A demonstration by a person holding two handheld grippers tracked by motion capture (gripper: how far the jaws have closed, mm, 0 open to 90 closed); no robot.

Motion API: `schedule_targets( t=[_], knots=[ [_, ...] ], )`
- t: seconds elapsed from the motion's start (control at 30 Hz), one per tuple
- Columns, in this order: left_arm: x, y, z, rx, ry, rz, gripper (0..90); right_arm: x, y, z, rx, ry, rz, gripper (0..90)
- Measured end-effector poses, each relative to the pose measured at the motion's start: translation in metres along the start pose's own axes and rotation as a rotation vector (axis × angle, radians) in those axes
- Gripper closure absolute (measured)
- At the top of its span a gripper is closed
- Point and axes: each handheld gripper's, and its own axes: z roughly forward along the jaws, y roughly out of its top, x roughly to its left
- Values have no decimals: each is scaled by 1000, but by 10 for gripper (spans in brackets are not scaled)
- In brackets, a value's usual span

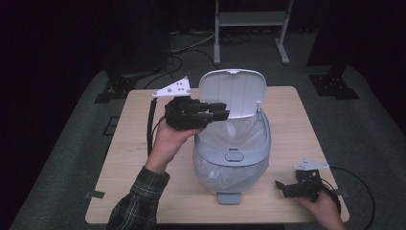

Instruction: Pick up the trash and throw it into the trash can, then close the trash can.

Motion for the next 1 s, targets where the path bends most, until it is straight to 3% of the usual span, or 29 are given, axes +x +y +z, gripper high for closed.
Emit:
schedule_targets(
  t=[0.5, 1.0],
  knots=[
    [-3, -6, -16, 3, 22, 11, 672, 0, 0, 0, 0, 0, 0, 0],
    [-11, -32, -64, 10, 119, 8, 640, 0, 0, 0, 0, 0, 0, 0]
  ],
)
